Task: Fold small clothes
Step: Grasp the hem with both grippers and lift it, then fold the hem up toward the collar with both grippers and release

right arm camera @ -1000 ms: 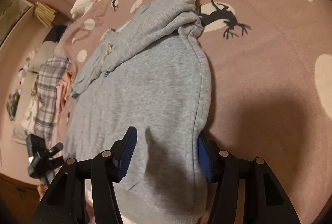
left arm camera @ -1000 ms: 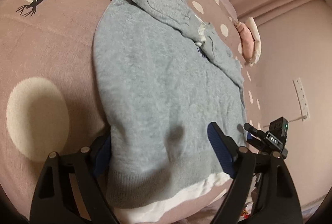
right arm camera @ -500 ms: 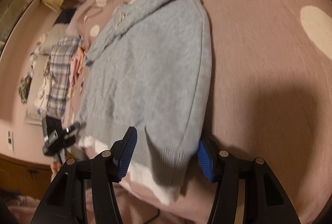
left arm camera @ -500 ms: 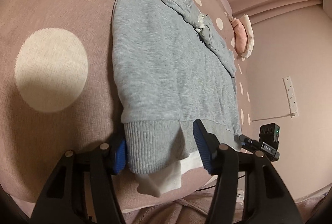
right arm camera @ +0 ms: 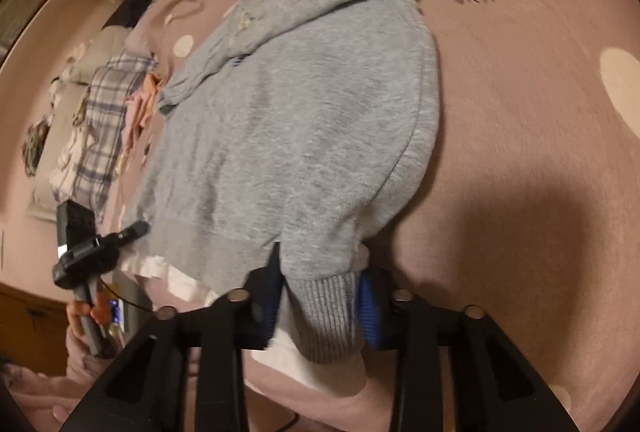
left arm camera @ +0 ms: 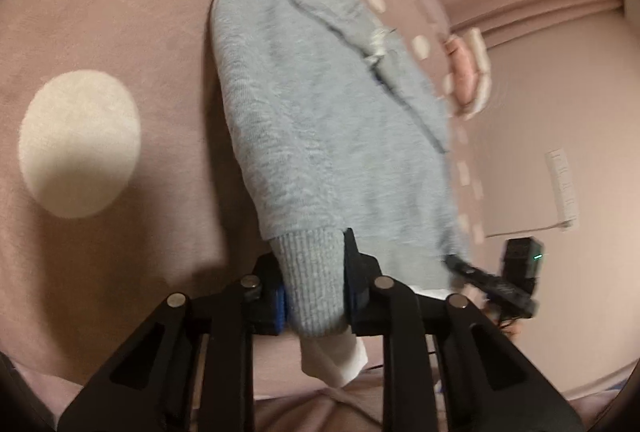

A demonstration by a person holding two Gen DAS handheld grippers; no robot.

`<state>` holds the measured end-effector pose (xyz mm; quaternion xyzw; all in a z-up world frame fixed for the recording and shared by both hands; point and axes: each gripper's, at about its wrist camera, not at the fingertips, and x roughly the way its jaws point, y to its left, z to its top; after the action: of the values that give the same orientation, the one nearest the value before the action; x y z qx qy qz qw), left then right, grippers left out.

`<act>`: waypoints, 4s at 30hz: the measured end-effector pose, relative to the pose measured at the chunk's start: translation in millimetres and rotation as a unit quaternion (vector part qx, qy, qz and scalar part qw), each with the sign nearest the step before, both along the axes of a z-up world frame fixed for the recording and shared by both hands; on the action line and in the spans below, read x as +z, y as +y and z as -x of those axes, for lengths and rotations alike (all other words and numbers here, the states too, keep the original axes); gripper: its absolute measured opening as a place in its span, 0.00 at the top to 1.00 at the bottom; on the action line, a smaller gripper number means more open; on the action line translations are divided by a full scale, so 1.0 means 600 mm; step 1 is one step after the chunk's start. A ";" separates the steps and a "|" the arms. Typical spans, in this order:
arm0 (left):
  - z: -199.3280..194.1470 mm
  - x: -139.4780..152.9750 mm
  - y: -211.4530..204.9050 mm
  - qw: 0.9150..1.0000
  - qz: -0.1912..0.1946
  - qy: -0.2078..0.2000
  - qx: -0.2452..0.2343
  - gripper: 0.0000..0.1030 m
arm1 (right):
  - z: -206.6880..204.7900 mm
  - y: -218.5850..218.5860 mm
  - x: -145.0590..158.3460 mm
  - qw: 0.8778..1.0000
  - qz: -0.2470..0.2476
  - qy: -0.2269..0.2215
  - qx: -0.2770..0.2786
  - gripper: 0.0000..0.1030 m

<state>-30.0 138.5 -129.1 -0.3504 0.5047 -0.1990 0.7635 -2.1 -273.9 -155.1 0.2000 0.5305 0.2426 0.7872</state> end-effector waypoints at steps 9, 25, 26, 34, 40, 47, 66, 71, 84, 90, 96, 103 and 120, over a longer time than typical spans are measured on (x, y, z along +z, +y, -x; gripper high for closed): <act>-0.052 0.056 0.024 0.992 0.100 -0.073 0.035 0.83 | -0.037 -0.005 0.072 0.992 -0.102 -0.078 -0.018 0.73; -0.275 0.124 0.064 0.985 0.110 -0.108 0.077 0.84 | -0.201 -0.012 0.168 0.973 -0.165 -0.142 -0.076 0.73; -0.293 0.123 0.065 0.986 0.109 -0.104 0.077 0.84 | -0.219 -0.013 0.168 0.973 -0.167 -0.138 -0.083 0.73; -0.427 0.088 0.057 0.991 0.077 -0.062 0.094 0.85 | -0.348 0.001 0.139 0.975 -0.154 -0.089 -0.130 0.73; -0.514 -0.007 0.090 0.978 0.094 0.070 0.172 0.79 | -0.422 -0.013 0.066 0.971 -0.135 0.037 -0.194 0.61; -0.549 -0.019 0.114 0.974 0.104 0.077 0.186 0.50 | -0.436 -0.094 0.000 0.903 -0.309 0.103 -0.279 0.35; -0.485 0.059 0.068 0.992 -0.097 -0.020 0.082 0.15 | -0.288 -0.011 0.131 0.984 0.057 -0.110 -0.131 0.35; -0.418 0.056 0.007 0.960 -0.268 -0.072 0.045 0.53 | -0.255 0.033 0.125 0.972 0.161 -0.147 -0.088 0.55; -0.339 -0.002 0.038 0.973 -0.226 -0.051 0.022 0.61 | -0.233 0.043 0.057 0.955 0.257 -0.129 -0.065 0.70; -0.266 0.033 0.071 0.976 -0.197 -0.059 0.072 0.10 | -0.188 0.042 0.083 0.957 0.245 -0.142 -0.062 0.64; -0.246 0.007 0.128 0.982 -0.149 -0.019 0.114 0.08 | -0.150 0.036 0.078 0.965 0.217 -0.130 -0.065 0.56; -0.275 -0.009 0.124 0.992 -0.045 -0.013 0.117 0.08 | -0.123 0.057 0.091 0.973 0.181 -0.137 -0.050 0.56; -0.400 -0.018 0.070 0.994 -0.045 0.022 0.092 0.57 | -0.196 0.184 0.116 0.973 0.151 -0.173 0.031 0.56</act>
<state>210.0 180.5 -139.8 -0.3651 0.4954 -0.0973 0.7822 115.4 -163.4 -85.4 0.0170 0.4231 0.2147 0.8801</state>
